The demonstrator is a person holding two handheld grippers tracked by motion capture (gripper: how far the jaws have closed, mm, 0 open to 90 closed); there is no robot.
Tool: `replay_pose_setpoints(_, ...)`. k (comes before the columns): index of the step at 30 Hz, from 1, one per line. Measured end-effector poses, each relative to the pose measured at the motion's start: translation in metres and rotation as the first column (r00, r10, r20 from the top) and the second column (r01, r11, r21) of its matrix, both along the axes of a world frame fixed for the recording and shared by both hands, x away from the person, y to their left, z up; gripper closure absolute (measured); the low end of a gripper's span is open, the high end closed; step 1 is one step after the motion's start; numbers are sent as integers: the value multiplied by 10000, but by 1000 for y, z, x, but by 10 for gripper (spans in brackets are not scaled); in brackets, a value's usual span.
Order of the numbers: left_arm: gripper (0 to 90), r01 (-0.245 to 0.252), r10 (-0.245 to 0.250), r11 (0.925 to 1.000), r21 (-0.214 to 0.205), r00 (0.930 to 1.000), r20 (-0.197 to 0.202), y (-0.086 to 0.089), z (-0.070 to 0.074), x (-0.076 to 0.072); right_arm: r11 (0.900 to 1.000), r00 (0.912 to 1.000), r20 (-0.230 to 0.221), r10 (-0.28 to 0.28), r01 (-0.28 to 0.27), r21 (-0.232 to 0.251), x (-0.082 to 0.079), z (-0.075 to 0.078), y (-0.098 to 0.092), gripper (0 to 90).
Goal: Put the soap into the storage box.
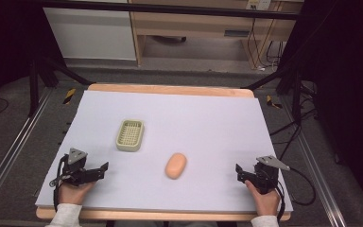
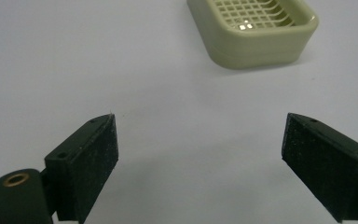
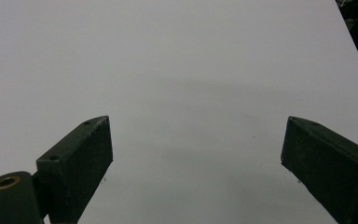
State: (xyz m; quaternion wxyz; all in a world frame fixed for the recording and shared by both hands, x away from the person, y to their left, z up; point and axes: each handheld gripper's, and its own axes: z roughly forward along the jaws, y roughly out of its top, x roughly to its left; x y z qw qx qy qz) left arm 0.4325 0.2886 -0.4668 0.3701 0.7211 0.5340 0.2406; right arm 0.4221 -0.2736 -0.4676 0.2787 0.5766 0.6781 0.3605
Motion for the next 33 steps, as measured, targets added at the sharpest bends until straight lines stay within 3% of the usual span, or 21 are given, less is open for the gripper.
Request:
replay_pose_setpoints(8,122,300,-295,9995,-128,9990,344,-13,9,-7,9999,10000,-93,-13,14,163,0,0,-3,82)
replay_pose_setpoints(19,137,734,-734,9973,20,9970,228,-32,13,-10,9995,9995,-117,310,-309,71,1,0,0,81)
replay_pose_setpoints(33,137,1277,-1278,9918,38,9910,401,-53,21,-10,9994,9994,-53,355,-355,8,0,0,2,83)
